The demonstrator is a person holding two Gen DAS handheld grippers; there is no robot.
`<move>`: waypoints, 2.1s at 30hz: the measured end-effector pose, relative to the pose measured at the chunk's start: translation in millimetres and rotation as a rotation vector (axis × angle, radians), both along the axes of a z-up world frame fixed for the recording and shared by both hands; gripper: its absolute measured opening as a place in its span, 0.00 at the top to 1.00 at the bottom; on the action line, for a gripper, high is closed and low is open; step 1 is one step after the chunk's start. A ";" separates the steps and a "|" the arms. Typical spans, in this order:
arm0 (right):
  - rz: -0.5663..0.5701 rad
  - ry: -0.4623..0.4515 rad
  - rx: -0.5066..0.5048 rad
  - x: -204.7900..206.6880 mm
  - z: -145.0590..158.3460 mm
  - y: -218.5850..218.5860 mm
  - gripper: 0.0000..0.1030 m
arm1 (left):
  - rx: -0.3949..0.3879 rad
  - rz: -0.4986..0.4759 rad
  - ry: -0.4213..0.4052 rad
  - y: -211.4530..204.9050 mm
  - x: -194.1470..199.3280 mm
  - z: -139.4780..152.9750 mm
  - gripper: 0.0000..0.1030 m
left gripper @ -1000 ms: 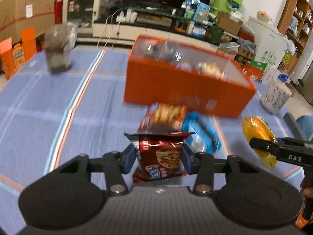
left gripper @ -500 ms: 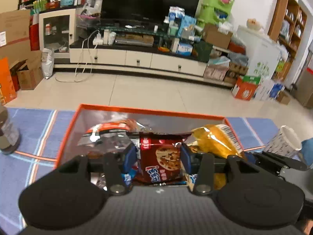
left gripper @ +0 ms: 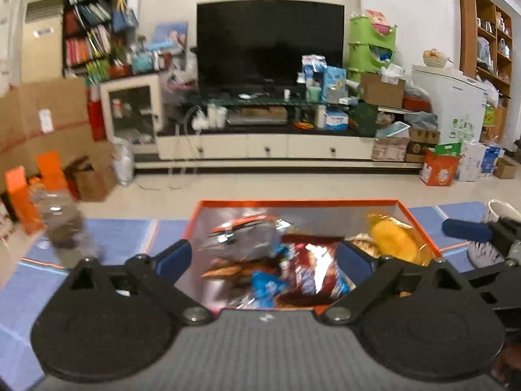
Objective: Organize snacks
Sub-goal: 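Carry both packs over the orange box and open both tools, then reach the left tool to the chocolate-chip cookie pack while the right tool reaches the blue pack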
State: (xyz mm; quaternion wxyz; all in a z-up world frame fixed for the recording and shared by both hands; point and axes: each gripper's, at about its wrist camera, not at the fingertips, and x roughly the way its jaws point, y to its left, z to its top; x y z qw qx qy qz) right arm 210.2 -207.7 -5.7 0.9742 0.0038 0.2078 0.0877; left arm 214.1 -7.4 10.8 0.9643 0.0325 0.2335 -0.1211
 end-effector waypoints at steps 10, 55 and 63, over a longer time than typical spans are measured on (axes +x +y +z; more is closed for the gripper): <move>0.058 0.042 0.013 -72.2 -10.5 23.4 0.06 | -0.004 0.056 0.058 46.2 -45.8 -18.3 0.02; 0.049 0.338 -0.107 -86.6 -92.2 30.2 0.52 | 0.088 -0.125 0.375 34.3 -59.9 -107.5 0.33; 0.054 0.334 -0.074 -156.2 -95.8 32.6 0.20 | 0.148 -0.130 0.299 36.7 -116.9 -99.9 0.10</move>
